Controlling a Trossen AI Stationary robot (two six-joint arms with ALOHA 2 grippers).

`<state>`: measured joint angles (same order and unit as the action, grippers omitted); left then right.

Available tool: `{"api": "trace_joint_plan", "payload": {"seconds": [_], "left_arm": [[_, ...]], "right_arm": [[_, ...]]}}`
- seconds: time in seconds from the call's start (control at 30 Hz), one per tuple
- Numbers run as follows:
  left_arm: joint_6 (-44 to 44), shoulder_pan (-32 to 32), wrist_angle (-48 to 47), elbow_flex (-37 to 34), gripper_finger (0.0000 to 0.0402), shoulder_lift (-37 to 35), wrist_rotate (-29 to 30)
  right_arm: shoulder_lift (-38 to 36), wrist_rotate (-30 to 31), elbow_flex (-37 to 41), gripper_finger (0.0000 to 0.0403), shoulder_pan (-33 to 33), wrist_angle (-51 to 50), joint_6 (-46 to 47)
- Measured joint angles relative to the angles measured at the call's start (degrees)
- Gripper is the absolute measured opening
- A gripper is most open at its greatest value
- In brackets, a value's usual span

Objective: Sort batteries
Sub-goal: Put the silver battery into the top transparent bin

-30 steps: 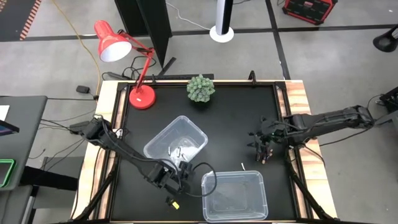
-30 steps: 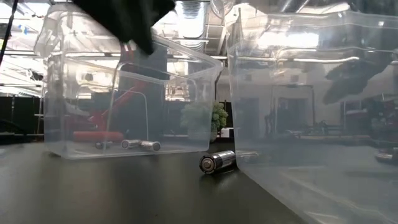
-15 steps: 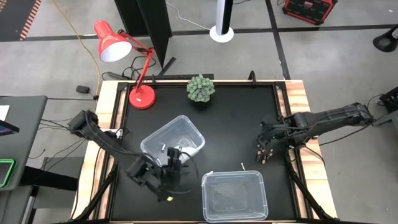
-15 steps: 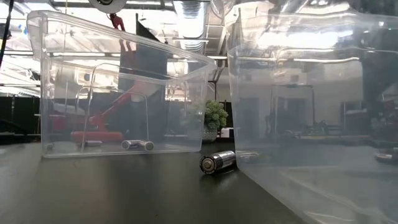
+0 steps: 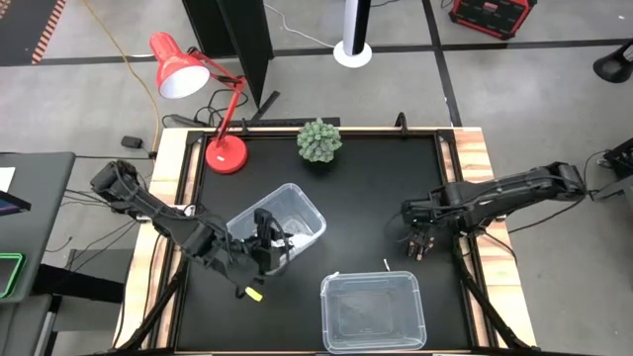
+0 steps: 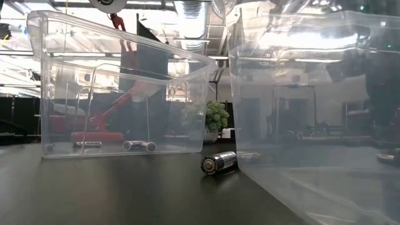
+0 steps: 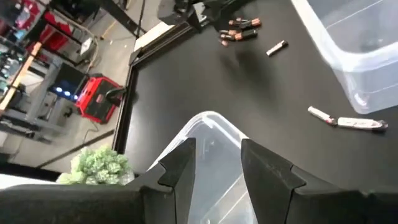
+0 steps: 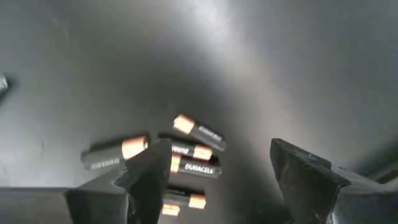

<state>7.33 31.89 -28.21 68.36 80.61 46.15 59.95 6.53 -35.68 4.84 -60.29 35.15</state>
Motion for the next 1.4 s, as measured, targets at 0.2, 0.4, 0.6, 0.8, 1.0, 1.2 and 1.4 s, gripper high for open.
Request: {"api": "trace_joint_plan", "payload": {"seconds": [0.2,0.4,0.6,0.8,1.0,1.2,1.4], "left_arm": [[10.7,-4.1,18.1,-13.0,0.0123,-7.3,-6.6],[13.0,-8.7,23.3,-19.1,0.0123,-13.7,-12.1],[15.6,-12.0,24.8,-21.0,0.0123,-16.5,-15.2],[18.3,-13.8,26.0,-21.1,0.0123,-16.6,-17.6],[21.3,-14.4,28.6,-21.1,0.0123,-16.6,-17.9],[23.5,-14.7,29.4,-21.0,0.0123,-16.6,-20.6],[23.1,-15.3,29.2,-21.0,0.0123,-16.6,-20.6]], "right_arm": [[7.1,-0.4,-2.6,0.0292,-1.3,-0.4,-5.6],[12.9,-0.6,-3.6,0.0292,-1.5,-2.3,-9.0],[18.0,-0.9,-3.7,0.0292,-2.0,-1.5,-9.3],[22.5,-1.1,-3.9,0.0292,-1.8,-1.1,-5.7],[23.7,-1.1,-3.5,0.0292,-2.1,1.6,-3.2],[24.7,-1.3,-3.7,0.0288,-2.9,3.8,-2.6],[26.7,-1.6,-3.8,0.0273,-3.5,5.8,-3.0]]}}
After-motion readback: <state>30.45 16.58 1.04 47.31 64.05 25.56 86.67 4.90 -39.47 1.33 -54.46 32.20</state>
